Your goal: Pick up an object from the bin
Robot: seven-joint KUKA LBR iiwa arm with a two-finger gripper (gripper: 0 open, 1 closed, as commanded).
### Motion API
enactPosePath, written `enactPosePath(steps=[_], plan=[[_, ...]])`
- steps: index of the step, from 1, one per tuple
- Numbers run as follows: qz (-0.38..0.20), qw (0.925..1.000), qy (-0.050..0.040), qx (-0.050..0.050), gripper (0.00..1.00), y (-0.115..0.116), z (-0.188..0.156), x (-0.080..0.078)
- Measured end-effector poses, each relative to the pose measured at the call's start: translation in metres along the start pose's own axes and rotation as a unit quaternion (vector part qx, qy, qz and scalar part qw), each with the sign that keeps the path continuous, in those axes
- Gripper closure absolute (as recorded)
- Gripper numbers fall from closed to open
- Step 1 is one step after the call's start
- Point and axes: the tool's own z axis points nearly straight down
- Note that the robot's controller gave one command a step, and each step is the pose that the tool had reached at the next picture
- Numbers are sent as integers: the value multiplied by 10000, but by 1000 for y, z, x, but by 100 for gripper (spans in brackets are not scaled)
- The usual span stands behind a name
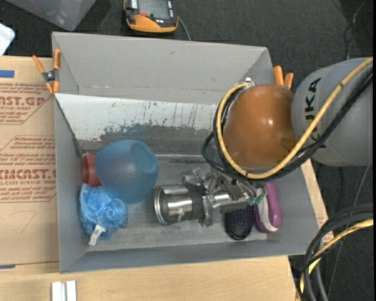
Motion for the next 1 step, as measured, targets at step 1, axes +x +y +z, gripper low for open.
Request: enactPosePath(steps=[1], plan=[[-1015, 9948, 55, -22, 100, -3, -52, -5]])
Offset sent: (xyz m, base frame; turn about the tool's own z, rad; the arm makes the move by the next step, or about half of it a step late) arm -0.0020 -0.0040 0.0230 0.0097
